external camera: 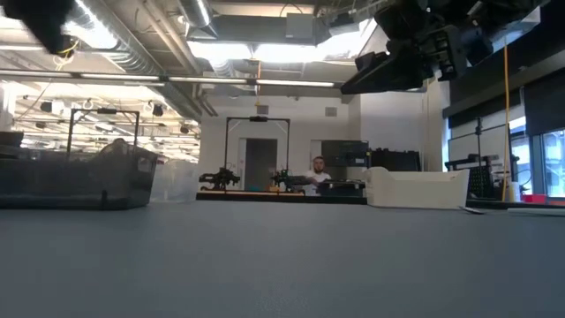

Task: Sort silverware by color (type)
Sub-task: Put the green spoon into the transparent bin

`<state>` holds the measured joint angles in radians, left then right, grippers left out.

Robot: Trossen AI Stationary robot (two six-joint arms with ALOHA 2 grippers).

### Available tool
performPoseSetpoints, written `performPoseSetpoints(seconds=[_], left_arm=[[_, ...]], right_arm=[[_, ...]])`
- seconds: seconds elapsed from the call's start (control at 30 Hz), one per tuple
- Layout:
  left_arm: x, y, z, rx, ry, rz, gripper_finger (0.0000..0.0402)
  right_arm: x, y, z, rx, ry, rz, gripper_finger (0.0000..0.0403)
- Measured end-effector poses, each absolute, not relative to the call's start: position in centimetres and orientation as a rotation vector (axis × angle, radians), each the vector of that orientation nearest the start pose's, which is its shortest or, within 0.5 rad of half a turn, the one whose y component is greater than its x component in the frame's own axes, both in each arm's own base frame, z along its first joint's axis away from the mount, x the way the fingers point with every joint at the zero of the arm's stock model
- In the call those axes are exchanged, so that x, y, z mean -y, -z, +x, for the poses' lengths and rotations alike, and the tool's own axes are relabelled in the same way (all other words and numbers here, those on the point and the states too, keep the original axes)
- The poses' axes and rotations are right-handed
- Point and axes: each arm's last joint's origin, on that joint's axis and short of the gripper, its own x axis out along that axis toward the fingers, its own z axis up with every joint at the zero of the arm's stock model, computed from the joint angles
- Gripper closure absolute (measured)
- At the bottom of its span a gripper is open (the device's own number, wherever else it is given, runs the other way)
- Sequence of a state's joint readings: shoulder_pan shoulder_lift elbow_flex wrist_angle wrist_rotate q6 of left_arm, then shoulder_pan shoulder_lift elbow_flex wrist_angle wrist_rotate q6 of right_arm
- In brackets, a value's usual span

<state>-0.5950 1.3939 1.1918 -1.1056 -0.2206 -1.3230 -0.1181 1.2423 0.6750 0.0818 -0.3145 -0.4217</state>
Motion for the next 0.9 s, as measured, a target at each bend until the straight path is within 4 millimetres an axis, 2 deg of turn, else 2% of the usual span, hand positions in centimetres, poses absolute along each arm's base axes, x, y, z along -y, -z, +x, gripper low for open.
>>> performPoseSetpoints(seconds=[0.23,0.43,0.6,0.9], left_arm=[[17.9,-24.7,19.1,-1.218,-0.641,-0.742,0.0288],[20.7,-21.8,18.5,-1.301,-0.75,-0.831,0.0288],[21.8,-19.7,18.6,-1.373,-0.851,-0.847,0.0288],[22.7,-17.2,19.0,-1.418,-0.899,-0.788,0.0288]], right_arm=[[2.2,-22.9,25.7,-0.418,-0.289,-0.315,0.0255],[2.2,-22.9,25.7,-0.418,-0.29,-0.319,0.0255],[2.1,-22.8,25.7,-0.424,-0.291,-0.318,0.0255],[2.1,-22.4,25.5,-0.467,-0.3,-0.307,0.0256]])
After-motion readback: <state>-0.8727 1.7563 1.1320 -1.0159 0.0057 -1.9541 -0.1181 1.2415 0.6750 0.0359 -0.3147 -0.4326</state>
